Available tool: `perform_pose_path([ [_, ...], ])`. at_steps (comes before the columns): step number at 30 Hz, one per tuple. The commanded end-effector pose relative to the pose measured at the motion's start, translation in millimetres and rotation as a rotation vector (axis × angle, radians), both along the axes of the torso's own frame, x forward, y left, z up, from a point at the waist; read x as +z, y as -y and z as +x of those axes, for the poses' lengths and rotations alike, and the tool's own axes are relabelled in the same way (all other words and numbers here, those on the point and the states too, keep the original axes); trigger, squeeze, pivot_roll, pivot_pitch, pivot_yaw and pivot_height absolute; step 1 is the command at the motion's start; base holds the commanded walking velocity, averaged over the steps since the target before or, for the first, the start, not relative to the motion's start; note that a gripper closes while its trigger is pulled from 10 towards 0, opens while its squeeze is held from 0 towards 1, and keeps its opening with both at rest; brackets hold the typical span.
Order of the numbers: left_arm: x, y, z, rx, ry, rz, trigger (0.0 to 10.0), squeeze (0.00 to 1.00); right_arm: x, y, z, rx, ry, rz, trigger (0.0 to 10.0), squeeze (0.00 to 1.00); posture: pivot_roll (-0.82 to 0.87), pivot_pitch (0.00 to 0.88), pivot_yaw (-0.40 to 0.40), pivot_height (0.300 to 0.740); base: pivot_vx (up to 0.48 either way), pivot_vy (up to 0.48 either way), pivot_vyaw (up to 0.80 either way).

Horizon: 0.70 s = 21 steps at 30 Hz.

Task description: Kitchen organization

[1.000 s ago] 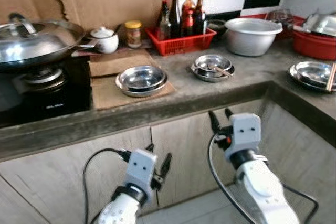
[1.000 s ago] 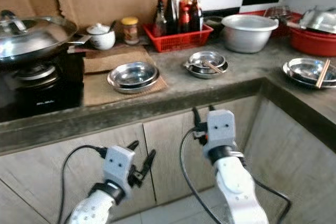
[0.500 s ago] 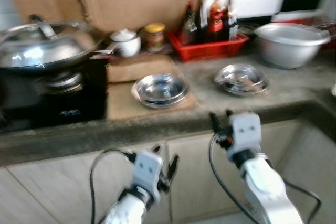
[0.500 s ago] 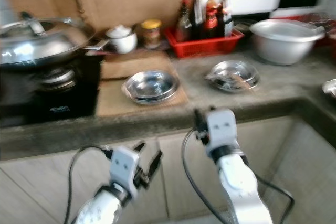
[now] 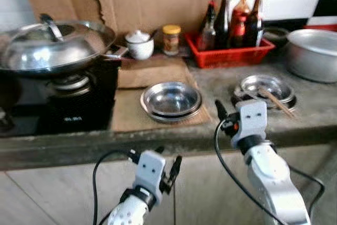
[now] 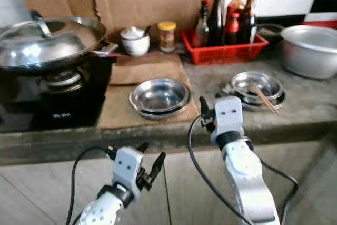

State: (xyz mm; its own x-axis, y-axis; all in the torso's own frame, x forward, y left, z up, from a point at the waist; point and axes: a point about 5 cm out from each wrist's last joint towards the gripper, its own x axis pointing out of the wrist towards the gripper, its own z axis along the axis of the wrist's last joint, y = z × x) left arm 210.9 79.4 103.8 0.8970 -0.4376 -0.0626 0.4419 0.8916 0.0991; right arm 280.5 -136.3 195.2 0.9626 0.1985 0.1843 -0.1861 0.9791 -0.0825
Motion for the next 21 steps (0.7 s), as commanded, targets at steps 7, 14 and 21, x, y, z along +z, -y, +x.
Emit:
perform_pose_path([
  [7, 1.1, -1.2, 1.2, 0.008, 0.000, 0.016, 10.0, 0.00, 17.9, 6.5, 11.7, 0.034, -0.001, 0.051, 10.0, 0.00, 0.03, 0.000, -0.027, 0.740, 0.000, 0.000, 0.00],
  [14, 2.0, -0.7, 1.3, 0.015, 0.005, 0.013, 10.0, 0.00, 24.5, 4.2, 31.4, 0.082, -0.066, 0.055, 10.0, 0.00, 0.04, 0.000, -0.041, 0.740, 0.000, 0.000, 0.00],
  [21, 3.6, 0.2, -0.1, 0.027, 0.006, 0.008, 10.0, 0.00, 42.8, -12.2, 65.4, 0.186, -0.196, -0.043, 10.0, 0.71, 0.05, 0.007, -0.050, 0.740, 0.000, 0.000, 0.00],
])
